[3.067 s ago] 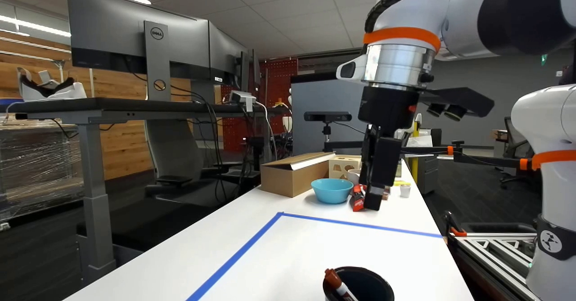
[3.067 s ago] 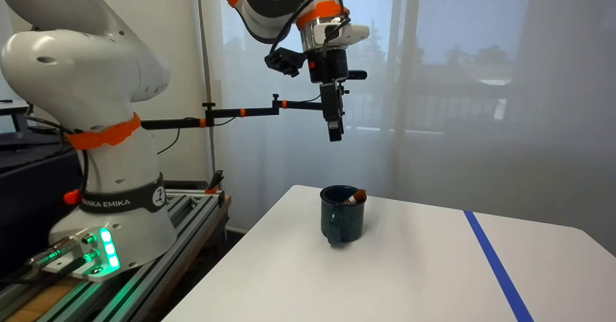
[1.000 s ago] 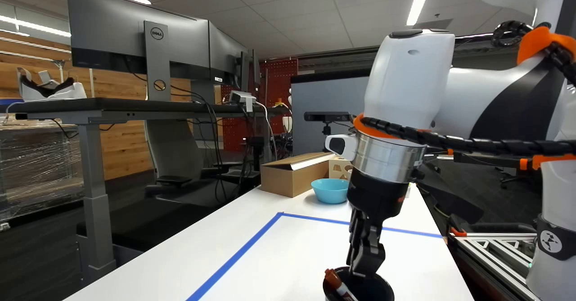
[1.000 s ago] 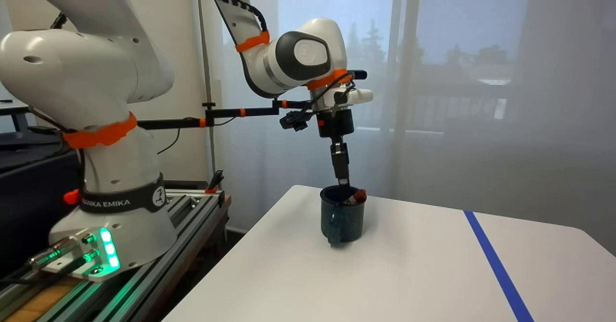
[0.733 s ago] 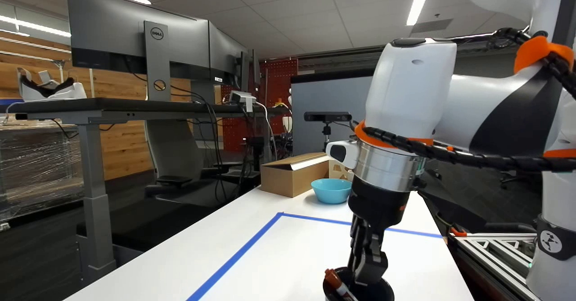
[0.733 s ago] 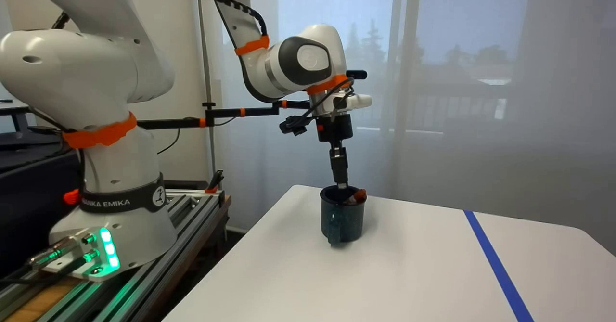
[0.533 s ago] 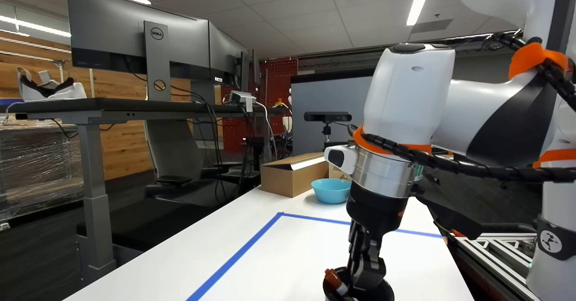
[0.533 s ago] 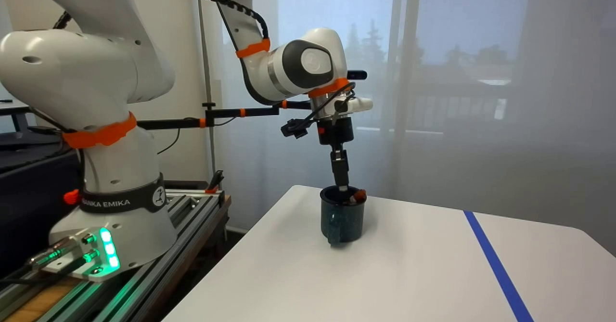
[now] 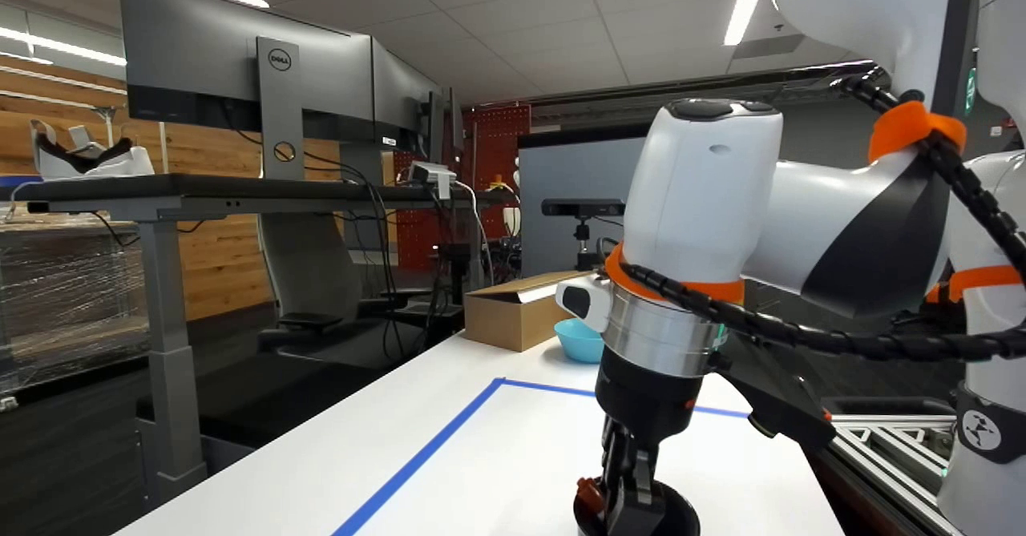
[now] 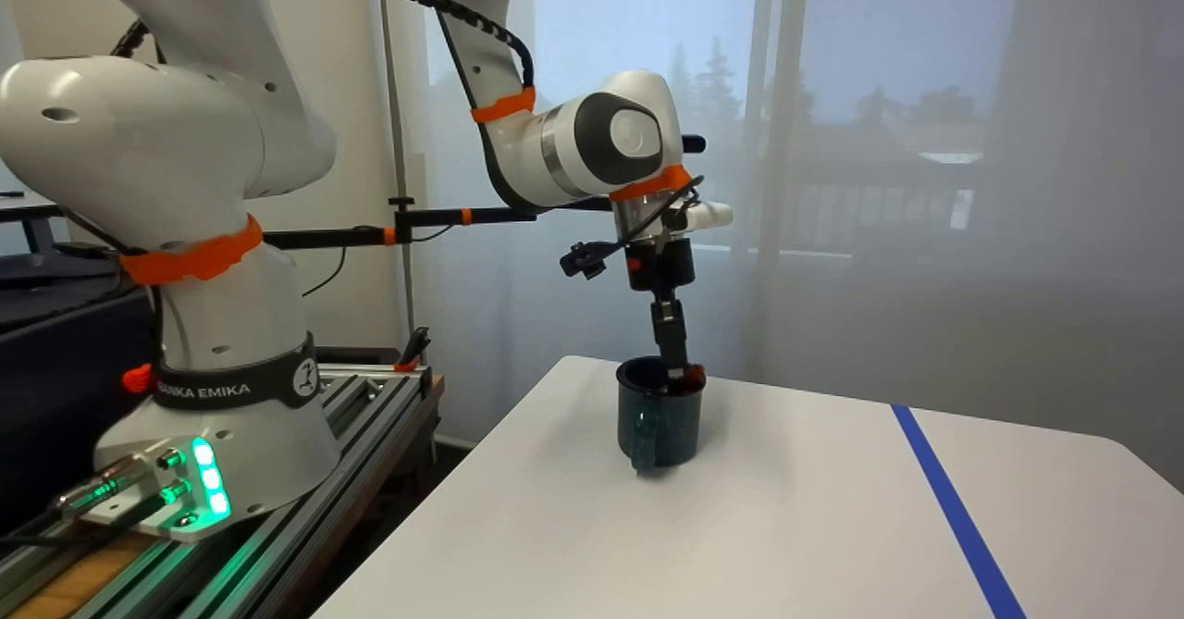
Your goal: Take the red marker out of the green mug.
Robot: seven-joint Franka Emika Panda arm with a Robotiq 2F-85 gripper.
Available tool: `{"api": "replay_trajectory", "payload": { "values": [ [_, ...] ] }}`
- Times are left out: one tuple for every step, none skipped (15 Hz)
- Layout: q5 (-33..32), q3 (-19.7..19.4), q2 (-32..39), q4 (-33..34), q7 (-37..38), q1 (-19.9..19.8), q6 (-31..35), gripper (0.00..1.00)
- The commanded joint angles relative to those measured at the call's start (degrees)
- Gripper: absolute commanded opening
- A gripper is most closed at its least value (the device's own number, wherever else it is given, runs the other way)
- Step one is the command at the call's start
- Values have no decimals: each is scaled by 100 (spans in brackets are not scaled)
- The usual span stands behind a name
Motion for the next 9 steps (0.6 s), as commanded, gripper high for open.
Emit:
{"api": "replay_trajectory", "payload": {
  "values": [
    [-393, -62, 357, 259, 280, -3, 92, 20],
    [-432, -67, 375, 298, 307, 8, 90, 18],
    [-437, -66, 399, 326, 328, 23, 74, 8],
    [-388, -48, 393, 342, 316, 43, 58, 1],
    [-363, -38, 384, 359, 306, 53, 47, 2],
    [-303, -14, 315, 344, 285, 69, 19, 5],
    [-268, -1, 286, 335, 272, 80, 10, 5],
    [-198, 24, 188, 299, 241, 97, -28, 5],
    [-151, 47, 111, 265, 223, 110, -41, 5]
  ]
}}
